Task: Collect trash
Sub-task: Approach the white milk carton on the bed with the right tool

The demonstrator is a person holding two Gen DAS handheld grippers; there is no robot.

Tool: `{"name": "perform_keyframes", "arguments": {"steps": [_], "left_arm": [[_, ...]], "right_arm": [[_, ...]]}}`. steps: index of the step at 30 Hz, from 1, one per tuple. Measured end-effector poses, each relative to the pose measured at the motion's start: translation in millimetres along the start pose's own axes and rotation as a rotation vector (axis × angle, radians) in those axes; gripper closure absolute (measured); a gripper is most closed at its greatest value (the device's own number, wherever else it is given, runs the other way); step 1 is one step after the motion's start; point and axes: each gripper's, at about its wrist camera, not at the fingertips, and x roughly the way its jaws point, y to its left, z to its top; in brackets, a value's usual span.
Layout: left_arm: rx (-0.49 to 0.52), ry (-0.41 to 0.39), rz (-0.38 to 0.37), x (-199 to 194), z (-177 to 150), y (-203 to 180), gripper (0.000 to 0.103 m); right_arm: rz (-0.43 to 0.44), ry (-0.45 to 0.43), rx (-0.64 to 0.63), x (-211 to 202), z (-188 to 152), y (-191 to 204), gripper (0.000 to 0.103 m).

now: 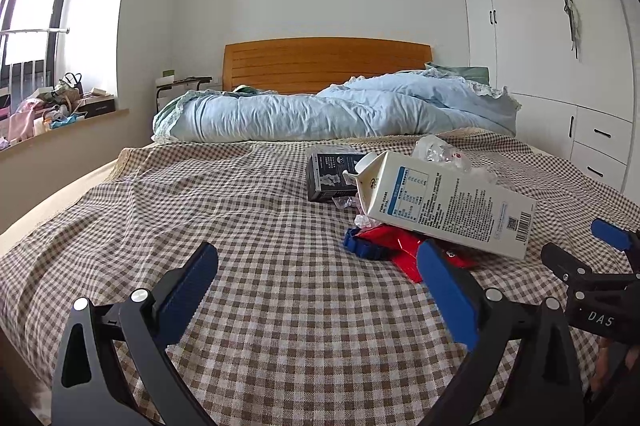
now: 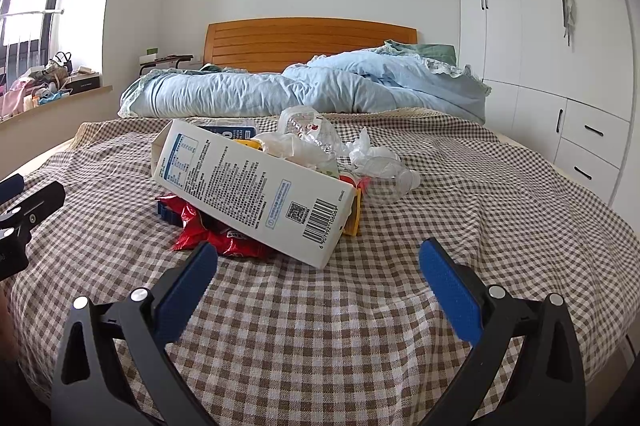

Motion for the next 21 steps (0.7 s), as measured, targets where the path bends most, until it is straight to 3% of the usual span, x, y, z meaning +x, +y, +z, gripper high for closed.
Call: {"name": "perform_keyframes", "arguments": {"steps": [14,21], "left_arm": [[-0.003,-0.015,-0.001,-1.4,1.5,0.6,0.007],[-0.017,-0.073,0.007,-6.0,2.3,1.5,0.007]], "right_arm": [[-0.004,0.005,-0.010,-1.3,0.0,1.7,0.006],[-0.002,0.004,-0.006,-0.9,0.5,0.7,0.006]]}}
